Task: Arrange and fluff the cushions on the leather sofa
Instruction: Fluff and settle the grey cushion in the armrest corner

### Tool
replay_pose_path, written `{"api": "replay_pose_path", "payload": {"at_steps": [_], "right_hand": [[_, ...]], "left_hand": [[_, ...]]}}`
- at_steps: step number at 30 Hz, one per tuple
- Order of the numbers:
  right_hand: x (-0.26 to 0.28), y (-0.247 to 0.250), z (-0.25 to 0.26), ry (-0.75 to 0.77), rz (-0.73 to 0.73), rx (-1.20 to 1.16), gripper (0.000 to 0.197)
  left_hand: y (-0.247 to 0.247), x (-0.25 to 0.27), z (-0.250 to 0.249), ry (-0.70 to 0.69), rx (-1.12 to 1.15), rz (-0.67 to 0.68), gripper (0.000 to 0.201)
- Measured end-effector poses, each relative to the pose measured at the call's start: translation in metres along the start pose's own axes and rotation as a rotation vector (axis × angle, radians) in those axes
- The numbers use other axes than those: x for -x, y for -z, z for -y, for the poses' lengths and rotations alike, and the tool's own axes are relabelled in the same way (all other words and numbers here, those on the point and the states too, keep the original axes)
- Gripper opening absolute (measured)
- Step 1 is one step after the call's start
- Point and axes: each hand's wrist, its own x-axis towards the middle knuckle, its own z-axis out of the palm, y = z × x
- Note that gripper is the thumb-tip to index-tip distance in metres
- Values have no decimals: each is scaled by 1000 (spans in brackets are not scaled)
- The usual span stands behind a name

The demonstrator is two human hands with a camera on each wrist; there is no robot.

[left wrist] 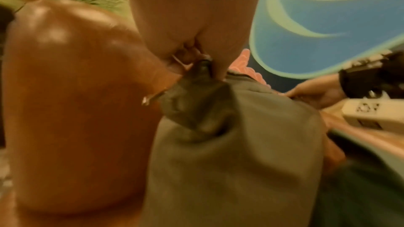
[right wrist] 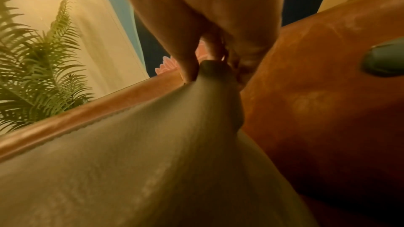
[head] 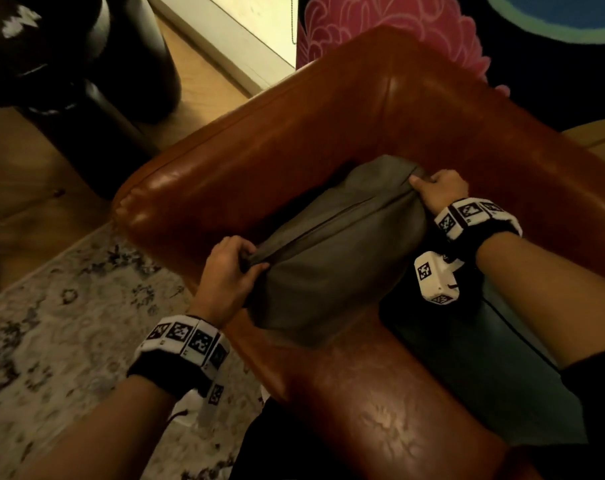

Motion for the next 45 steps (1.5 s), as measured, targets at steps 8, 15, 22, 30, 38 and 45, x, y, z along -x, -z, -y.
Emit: {"api": "replay_pose_path", "payload": {"at_steps": [8,15,22,30,38,45], "right_hand": [[-2,11,3,177,131,-15,54],[-6,35,2,249,11,84,45],[-7,14,-38,-285,196,-533,100],[11,48,-12,181,183,-537,21],[-19,-26,12,-35,223,-542,28],[-35,-22,-16,6,238,-438,44]], "left_hand": [[-22,30,-4,397,323,118,46],[11,56,10,344,138,136,32],[18,51,12,372,397,-138,70],[53,79,12,194,289,-23,29],[14,13,58,452,168,-204,41],[6,14,48,306,134,-307,27]]}}
